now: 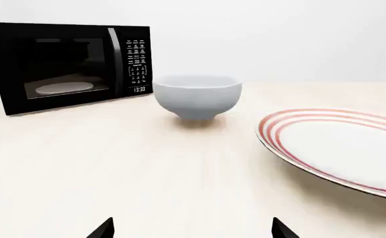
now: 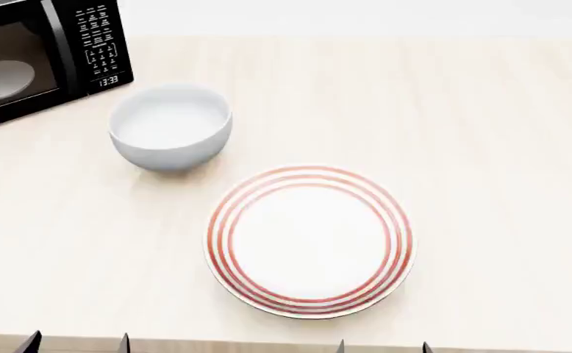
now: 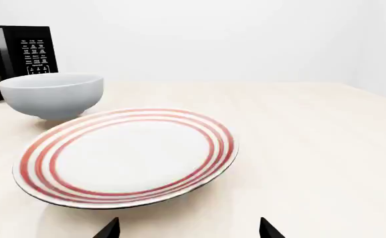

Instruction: Open the microwave.

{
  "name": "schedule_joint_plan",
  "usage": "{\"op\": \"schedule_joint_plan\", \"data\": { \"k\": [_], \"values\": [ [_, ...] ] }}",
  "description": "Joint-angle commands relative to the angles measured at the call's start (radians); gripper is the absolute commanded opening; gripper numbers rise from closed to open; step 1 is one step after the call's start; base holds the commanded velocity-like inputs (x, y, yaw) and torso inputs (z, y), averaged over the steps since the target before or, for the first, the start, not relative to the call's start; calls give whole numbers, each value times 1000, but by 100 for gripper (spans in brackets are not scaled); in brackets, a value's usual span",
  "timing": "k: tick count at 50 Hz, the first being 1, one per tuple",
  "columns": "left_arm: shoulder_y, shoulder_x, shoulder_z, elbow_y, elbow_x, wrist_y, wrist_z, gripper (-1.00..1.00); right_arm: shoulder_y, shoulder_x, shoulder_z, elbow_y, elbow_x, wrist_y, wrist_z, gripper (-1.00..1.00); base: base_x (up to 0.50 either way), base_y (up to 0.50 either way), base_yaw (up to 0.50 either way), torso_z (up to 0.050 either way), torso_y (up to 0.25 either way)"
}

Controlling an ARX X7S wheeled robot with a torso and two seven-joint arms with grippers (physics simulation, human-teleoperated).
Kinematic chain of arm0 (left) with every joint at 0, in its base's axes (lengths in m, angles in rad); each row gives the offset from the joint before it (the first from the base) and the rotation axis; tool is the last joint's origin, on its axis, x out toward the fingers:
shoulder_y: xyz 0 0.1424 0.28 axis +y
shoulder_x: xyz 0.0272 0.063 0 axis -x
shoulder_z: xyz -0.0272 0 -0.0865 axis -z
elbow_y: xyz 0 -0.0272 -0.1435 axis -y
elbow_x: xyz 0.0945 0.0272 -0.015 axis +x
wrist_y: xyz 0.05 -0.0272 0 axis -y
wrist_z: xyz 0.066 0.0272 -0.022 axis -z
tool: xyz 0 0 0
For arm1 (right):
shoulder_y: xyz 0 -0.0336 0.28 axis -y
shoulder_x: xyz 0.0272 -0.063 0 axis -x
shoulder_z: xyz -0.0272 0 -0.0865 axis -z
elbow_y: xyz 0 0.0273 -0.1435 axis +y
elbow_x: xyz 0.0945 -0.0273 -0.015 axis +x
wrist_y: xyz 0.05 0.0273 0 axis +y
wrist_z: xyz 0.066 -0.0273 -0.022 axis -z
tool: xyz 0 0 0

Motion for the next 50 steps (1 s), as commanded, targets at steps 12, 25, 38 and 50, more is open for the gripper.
{"op": "schedule_joint_plan", "data": {
  "k": [12, 25, 38, 50],
  "values": [
    [103, -50, 54, 185, -9, 14, -75, 100, -137, 55, -89, -340, 33, 84, 68, 100, 0, 0, 0, 0, 0],
    [127, -76, 85, 221, -25, 23, -97, 100, -182, 90, -122, -415, 22, 43, 90, 100, 38, 110, 0, 0, 0],
    [112, -89, 104, 197, -33, 22, -121, 100, -161, 106, -143, -381, 35, 28, 96, 100, 161, 428, 0, 0, 0],
    [110, -106, 120, 195, -43, 20, -136, 100, -158, 122, -165, -375, 48, 19, 105, 100, 210, 460, 0, 0, 0]
  ]
}}
